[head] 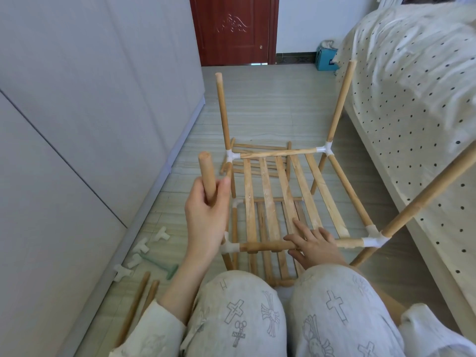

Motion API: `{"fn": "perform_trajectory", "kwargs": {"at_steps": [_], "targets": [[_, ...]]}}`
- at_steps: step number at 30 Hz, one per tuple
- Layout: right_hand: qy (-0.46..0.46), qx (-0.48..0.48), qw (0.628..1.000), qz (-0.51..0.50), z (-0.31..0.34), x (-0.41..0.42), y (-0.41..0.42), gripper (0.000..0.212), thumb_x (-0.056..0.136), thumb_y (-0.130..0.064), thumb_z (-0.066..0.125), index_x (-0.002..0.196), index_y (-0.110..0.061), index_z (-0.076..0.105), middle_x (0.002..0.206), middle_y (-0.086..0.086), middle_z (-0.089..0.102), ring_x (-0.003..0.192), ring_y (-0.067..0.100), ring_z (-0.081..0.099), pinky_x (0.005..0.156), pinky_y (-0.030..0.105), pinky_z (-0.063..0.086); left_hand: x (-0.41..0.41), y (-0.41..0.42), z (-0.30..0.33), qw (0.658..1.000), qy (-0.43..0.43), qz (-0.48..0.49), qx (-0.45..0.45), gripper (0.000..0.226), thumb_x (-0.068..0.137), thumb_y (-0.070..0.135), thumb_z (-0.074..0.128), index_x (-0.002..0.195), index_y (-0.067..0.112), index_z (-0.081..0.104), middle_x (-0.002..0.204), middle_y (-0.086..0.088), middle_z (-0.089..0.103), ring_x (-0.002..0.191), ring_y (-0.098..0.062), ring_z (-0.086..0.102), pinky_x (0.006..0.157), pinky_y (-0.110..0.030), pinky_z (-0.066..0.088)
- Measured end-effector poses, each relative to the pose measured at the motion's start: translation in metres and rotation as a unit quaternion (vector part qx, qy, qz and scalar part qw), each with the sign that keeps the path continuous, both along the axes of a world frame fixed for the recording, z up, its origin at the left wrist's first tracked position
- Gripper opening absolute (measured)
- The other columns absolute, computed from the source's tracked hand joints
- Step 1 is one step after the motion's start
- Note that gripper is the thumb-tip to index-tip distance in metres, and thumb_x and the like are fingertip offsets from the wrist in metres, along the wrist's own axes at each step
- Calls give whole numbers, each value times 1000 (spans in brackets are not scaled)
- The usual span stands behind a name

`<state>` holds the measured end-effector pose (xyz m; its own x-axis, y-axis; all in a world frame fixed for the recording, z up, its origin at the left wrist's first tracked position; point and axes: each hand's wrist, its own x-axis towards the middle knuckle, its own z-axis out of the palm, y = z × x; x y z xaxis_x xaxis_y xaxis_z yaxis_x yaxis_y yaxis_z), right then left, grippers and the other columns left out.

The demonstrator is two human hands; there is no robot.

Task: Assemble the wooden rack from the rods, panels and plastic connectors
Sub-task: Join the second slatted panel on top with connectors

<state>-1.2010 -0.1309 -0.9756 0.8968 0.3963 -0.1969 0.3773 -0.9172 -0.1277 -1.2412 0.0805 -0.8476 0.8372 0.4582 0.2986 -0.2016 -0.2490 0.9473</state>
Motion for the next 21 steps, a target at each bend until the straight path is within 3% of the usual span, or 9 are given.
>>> {"fn": "perform_trajectory", "kwargs": {"at_steps": [4, 6, 8, 11, 12, 14, 17, 19, 21], "targets": [[-46, -15, 999, -21, -2, -1, 2, 37, 67, -43, 80, 100, -39, 64, 135, 4, 54, 98, 23, 66, 89, 50, 46, 13, -8, 20, 1000, -22, 3, -18, 45, 93, 28, 53, 57, 8, 36, 50, -1, 32, 46, -9, 32, 46, -19, 31], [-30, 8, 999, -23, -1, -3, 3, 28, 80, -42, 69, 106, -37, 62, 145, 3, 42, 112, 26, 59, 100, 51, 36, 20, -6, 20, 998, -20, -15, -65, 49, 94, 20, 52, 50, 10, 33, 44, 1, 28, 40, -8, 27, 42, -19, 25], [-11, 21, 1000, -7, -2, -1, 1, 29, 92, -43, 50, 120, -35, 54, 156, 0, 20, 130, 24, 43, 111, 47, 19, 25, 6, 17, 991, 0, -94, -94, 55, 94, 17, 53, 42, 17, 33, 38, 8, 28, 35, -6, 25, 39, -17, 23], [12, 0, 1000, -5, -1, 2, 0, 42, 95, -53, 30, 128, -34, 46, 158, -3, 6, 136, 20, 31, 113, 42, 9, 29, 33, 16, 964, 9, -242, -108, 50, 82, 28, 57, 37, 25, 36, 37, 9, 27, 33, -8, 23, 40, -15, 22], [20, 3, 1000, -8, 3, 2, 2, 56, 89, -64, 17, 128, -35, 45, 158, -4, 5, 136, 20, 30, 113, 42, 9, 28, 36, 17, 959, 8, -260, -110, 47, 79, 31, 57, 37, 25, 36, 37, 9, 27, 33, -9, 22, 41, -15, 23], [28, -14, 999, -11, 5, 2, 3, 95, 62, -77, -17, 129, -41, 41, 158, -8, 2, 137, 14, 28, 114, 41, 7, 25, 31, 17, 969, 18, -227, -98, 50, 82, 28, 56, 37, 27, 35, 37, 9, 27, 34, -9, 23, 41, -16, 22], [26, -26, 999, -21, 5, 1, 2, 124, 40, -78, -41, 125, -42, 42, 158, -11, 0, 135, 11, 32, 115, 39, 6, 19, 6, 20, 995, 17, -68, -78, 55, 93, 23, 52, 41, 20, 33, 43, 4, 29, 41, -9, 26, 43, -19, 26], [27, -19, 999, -23, 5, 0, 1, 122, 43, -79, -41, 121, -42, 45, 158, -11, 1, 132, 10, 36, 115, 39, 6, 16, -6, 25, 998, -4, 16, -60, 52, 93, 28, 53, 52, 5, 30, 51, -5, 29, 47, -12, 28, 47, -19, 31], [35, -1, 999, -23, 4, -1, 1, 86, 71, -80, -13, 118, -41, 48, 158, -13, 3, 131, 9, 38, 116, 38, 6, 19, -8, 29, 996, -47, 33, -70, 53, 93, 27, 53, 51, 10, 25, 48, -2, 25, 46, -13, 24, 47, -19, 30]]}}
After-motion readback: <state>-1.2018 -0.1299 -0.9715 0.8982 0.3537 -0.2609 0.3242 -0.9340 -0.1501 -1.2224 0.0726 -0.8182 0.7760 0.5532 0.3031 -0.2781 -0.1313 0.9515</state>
